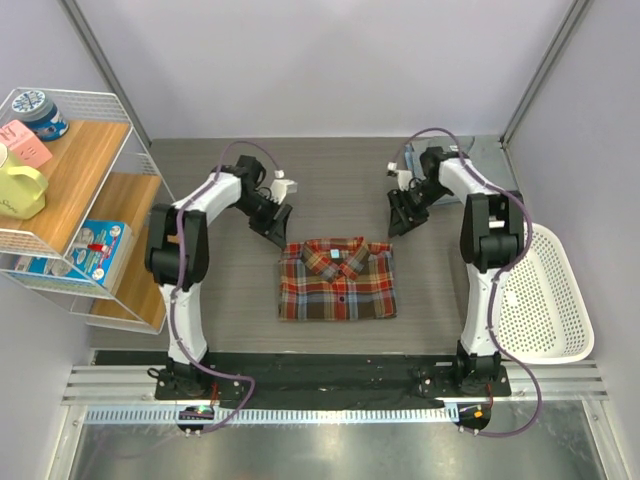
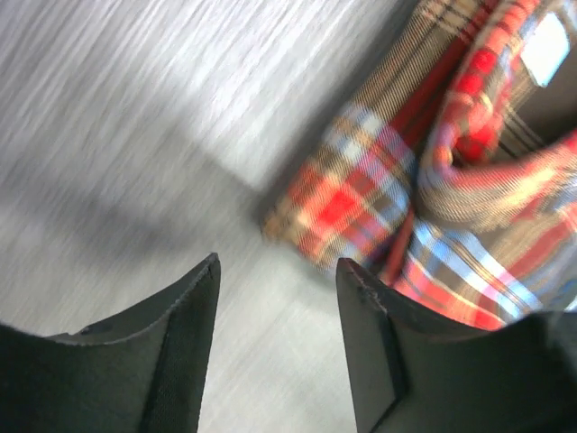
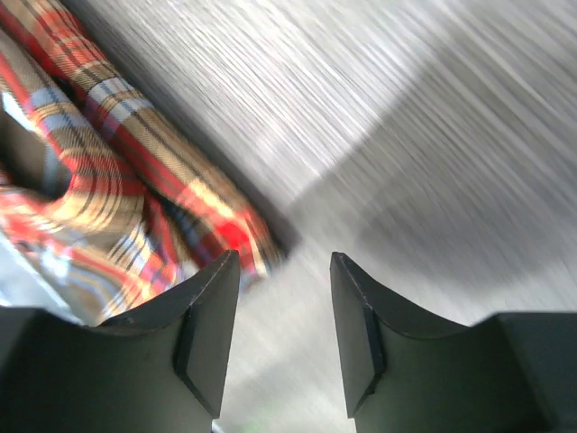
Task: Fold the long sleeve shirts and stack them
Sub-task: Fold the shirt
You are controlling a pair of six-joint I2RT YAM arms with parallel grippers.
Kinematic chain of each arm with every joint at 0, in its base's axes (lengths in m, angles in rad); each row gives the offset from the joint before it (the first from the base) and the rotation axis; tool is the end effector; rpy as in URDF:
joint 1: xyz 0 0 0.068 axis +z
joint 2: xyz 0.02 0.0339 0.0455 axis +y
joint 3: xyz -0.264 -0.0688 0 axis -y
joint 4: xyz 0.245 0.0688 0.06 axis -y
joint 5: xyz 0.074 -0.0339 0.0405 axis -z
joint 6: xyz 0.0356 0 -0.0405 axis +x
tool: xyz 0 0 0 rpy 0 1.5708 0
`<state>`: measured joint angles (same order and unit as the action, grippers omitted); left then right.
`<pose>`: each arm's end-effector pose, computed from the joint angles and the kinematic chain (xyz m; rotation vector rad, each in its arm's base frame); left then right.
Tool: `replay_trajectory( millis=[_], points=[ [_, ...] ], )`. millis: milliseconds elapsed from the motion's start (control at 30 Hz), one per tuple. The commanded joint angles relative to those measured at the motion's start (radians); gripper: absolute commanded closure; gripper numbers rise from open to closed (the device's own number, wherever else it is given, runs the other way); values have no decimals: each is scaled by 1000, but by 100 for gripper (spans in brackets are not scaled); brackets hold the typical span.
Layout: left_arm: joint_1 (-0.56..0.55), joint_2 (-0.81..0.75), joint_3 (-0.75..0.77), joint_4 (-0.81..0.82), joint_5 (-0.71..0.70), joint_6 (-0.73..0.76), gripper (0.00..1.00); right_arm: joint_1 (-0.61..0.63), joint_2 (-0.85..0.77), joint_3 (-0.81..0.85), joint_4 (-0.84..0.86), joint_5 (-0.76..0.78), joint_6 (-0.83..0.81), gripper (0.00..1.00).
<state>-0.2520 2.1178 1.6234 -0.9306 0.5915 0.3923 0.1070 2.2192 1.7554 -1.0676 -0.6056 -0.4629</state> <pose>0.3984 -0.1231 0.1731 0.9581 2.6711 -0.8477 0.4248 0.0660 0.1648 -0.8235 2.7486 0.8722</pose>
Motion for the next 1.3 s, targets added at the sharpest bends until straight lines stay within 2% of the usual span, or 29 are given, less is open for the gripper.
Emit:
replay_trajectory(
  millis=[0, 133, 267, 467, 633, 867, 1033, 1200, 1233, 1267],
  points=[
    [37, -197, -85, 55, -13, -144, 43, -79, -174, -66, -18, -88, 154, 47],
    [39, -265, -129, 27, 39, -246, 40, -75, -224, -164, 0, -193, 216, 44],
    [37, -266, -190, 36, 103, -366, 36, -61, -217, -234, 53, -220, 263, 44],
    [33, -237, -212, 15, 36, -380, 37, -29, -216, -280, 103, -200, 280, 44],
    [34, -219, -240, 22, 100, -386, 37, -3, -213, -300, 113, -169, 271, 44],
    [30, -157, -205, 18, 134, -386, 36, 0, -187, -326, 120, -149, 244, 44],
    [11, -133, -197, 19, 166, -414, 45, 0, -170, -320, 113, -154, 234, 46],
    [-16, -130, -197, 35, 198, -414, 60, 2, -164, -318, 100, -145, 213, 50],
    [-18, -133, -197, 35, 199, -414, 63, 2, -167, -318, 98, -143, 207, 55],
    [-18, -137, -195, 38, 195, -412, 69, 0, -168, -320, 97, -151, 202, 58]
  ],
)
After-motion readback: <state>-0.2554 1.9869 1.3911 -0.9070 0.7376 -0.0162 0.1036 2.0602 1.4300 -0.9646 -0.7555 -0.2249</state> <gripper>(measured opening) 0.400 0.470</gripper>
